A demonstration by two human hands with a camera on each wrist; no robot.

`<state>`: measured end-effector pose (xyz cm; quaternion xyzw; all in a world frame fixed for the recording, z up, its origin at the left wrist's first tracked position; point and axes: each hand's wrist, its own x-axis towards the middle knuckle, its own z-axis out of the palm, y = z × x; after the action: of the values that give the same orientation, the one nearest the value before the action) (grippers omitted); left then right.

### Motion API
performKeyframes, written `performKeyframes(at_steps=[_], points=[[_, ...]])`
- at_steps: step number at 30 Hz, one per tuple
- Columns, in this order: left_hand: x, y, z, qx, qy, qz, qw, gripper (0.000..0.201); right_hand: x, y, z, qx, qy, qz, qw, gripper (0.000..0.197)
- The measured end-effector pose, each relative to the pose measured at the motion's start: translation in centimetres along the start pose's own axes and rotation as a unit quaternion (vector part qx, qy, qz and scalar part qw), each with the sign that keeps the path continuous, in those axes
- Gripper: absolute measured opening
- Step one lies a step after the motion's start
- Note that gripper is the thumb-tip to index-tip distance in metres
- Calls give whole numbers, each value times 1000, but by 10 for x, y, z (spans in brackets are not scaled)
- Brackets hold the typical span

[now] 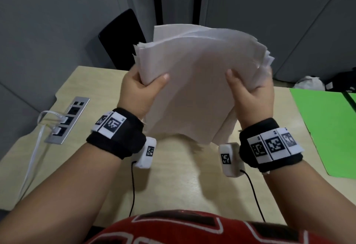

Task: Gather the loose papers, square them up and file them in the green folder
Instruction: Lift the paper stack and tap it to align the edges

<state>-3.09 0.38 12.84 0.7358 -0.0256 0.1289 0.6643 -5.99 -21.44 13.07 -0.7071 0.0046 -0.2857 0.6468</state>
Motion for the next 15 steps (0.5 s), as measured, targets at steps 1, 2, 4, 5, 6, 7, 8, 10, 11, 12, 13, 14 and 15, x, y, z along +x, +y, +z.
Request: performKeyframes(at_steps=[1, 2, 4, 5, 6, 7, 8, 10, 11, 12, 13, 14, 15], points=[[0, 1, -3, -14, 0, 15, 1000, 40, 0, -1, -1, 29, 0, -12, 1000, 47], [0, -1, -6, -22, -8, 21, 999, 50, -1, 1, -3, 42, 0, -6, 999, 57], [-3, -7, -9, -19, -36, 7, 999, 61, -4, 9, -4, 33, -2, 41, 999, 69], [-4, -10, -9, -13, -51, -1, 999, 63, -6, 13, -3, 15, -10, 65, 998, 70], [-5, -12, -8, -5, -61, -3, 998, 62, -9, 16, -2, -11, -22, 80, 996, 69], [-6, -12, -7, 6, -63, 3, 998, 56, -11, 17, -1, -39, -29, 83, 995, 67], [-7, -9, -6, 20, -58, 20, 998, 50, -12, 17, 0, -62, -28, 72, 995, 64], [-6, 4, -2, 38, -35, 75, 996, 42, -10, 11, 2, -85, -14, 18, 996, 62], [-4, 12, -1, 32, -24, 95, 995, 40, -9, 6, 4, -79, -6, -18, 997, 62], [-2, 20, 0, 20, -15, 107, 994, 36, -7, 1, 5, -68, -1, -56, 996, 62], [-1, 27, 2, 12, -8, 115, 993, 31, -5, -3, 6, -64, 0, -96, 993, 62], [1, 34, 3, 10, 0, 122, 993, 26, -4, -8, 8, -71, -2, -133, 989, 59], [3, 38, 5, 15, 10, 128, 992, 19, -3, -12, 9, -91, -5, -166, 982, 56]])
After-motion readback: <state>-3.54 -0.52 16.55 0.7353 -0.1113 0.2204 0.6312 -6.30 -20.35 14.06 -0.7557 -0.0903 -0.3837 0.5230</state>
